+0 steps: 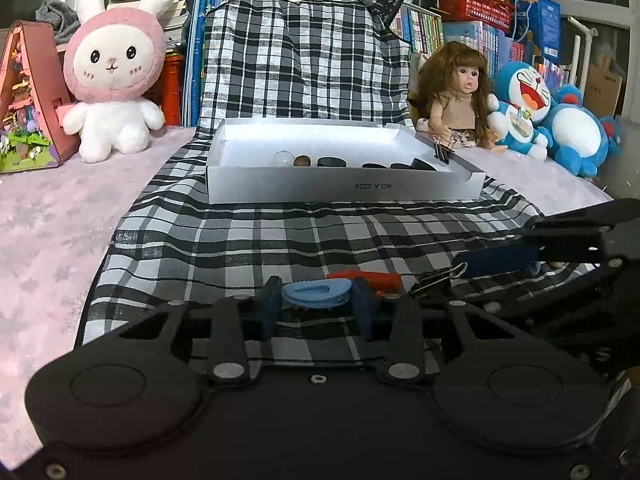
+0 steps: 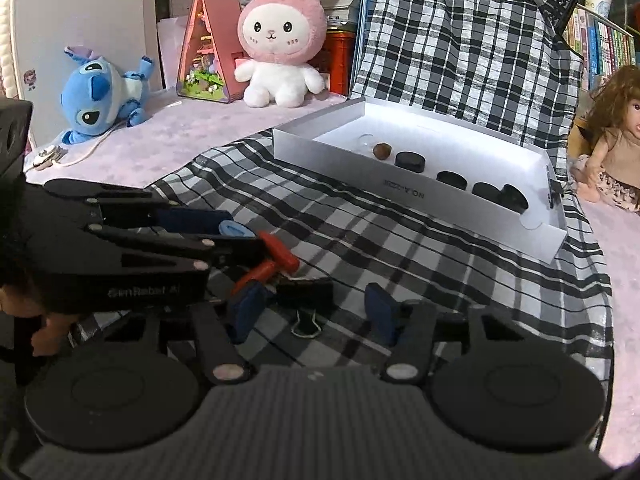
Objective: Organize rigid objects
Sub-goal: 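Grasp the blue clip with the left tool while the right tool grasps a black binder clip, then carry the blue clip and binder clip into the white tray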
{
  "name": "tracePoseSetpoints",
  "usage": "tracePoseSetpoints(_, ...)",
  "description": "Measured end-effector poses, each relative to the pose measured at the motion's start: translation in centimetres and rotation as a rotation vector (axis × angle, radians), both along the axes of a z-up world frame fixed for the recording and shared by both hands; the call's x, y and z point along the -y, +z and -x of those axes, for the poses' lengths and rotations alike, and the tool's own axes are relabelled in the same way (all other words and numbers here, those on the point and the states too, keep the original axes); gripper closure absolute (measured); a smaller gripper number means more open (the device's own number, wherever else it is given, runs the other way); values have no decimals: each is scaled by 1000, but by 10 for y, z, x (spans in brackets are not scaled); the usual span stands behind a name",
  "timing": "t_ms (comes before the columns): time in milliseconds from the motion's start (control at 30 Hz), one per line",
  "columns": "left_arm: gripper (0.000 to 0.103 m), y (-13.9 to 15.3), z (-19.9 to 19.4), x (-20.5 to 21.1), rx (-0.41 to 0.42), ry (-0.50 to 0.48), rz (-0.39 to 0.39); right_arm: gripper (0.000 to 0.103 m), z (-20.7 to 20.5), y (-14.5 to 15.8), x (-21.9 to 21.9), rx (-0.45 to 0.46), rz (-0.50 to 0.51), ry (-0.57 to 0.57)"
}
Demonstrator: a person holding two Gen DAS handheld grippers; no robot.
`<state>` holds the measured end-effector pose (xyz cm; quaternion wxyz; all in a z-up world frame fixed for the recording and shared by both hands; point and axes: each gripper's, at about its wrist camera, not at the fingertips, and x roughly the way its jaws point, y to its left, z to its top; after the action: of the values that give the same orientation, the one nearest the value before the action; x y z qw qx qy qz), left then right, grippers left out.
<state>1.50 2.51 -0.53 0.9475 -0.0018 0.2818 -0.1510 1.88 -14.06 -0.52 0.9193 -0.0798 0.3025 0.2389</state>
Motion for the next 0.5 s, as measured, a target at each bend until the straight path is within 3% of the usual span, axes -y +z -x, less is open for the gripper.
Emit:
tracePoseSetpoints(100, 67, 2, 0, -4, -17, 13, 43, 66, -2, -1, 1, -11, -30, -25)
tracePoseSetpoints(500, 67, 27, -18, -11, -20, 51, 53, 66, -12, 17, 25, 1, -106, -163)
